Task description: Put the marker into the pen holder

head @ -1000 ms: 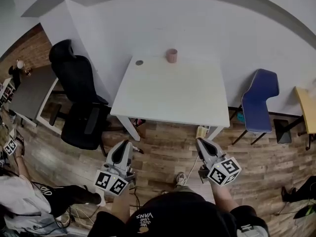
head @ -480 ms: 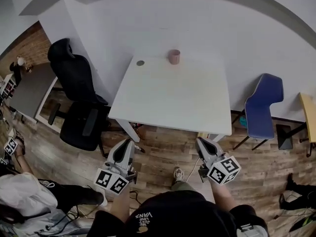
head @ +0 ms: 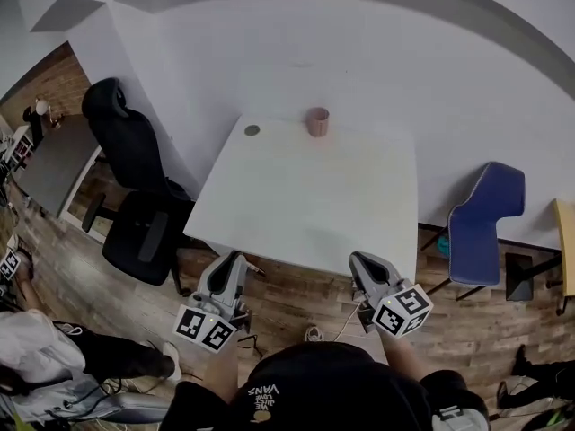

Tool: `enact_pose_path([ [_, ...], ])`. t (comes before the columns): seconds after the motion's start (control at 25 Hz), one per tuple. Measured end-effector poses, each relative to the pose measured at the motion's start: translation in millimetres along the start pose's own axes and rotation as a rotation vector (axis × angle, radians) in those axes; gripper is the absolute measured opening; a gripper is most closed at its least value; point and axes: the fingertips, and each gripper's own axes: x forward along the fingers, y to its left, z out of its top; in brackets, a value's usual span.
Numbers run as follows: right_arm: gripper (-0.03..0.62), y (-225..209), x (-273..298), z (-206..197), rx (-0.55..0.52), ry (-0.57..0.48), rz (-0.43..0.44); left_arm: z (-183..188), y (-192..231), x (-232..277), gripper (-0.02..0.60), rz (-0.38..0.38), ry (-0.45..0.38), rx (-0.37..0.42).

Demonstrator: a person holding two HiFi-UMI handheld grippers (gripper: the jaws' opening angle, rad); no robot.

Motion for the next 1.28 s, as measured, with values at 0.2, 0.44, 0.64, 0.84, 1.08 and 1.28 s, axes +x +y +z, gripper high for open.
enact_pose_path([
  [0.2, 0.001, -26.8, 14.3, 6.3, -0.005, 0.018, 0.014, -10.3, 1.3, 26.0, 0.078, 0.016, 0.005, 0.000],
  [0.44, 0.000, -40.6, 35.6, 4.8, 0.012, 0.035, 0.015, -15.2, 15.6, 51.3, 0.078, 0.011, 0.023, -0.011],
  [0.64, 0.002, -51.0, 56.6, 5.7, 0.024, 0.039, -0.029, -17.1, 36.6, 80.0, 0.078, -0.029, 0.043, -0.022],
  [0.84, 0.002, -61.9, 87.1, 8.1, 0.043, 0.021, -0.092, -9.8, 67.6, 115.8, 0.078, -0.092, 0.066, -0.032],
  [1.08, 0.002, -68.2, 126.7, 16.8, 0.056, -0.001, -0.170, -1.4, 104.5, 155.7, 0.078, -0.173, 0.097, -0.048],
  [1.28, 0.002, -68.7, 154.9, 22.4, 0.066, -0.017, -0.235, 5.8, 131.6, 184.6, 0.078, -0.247, 0.115, -0.057],
])
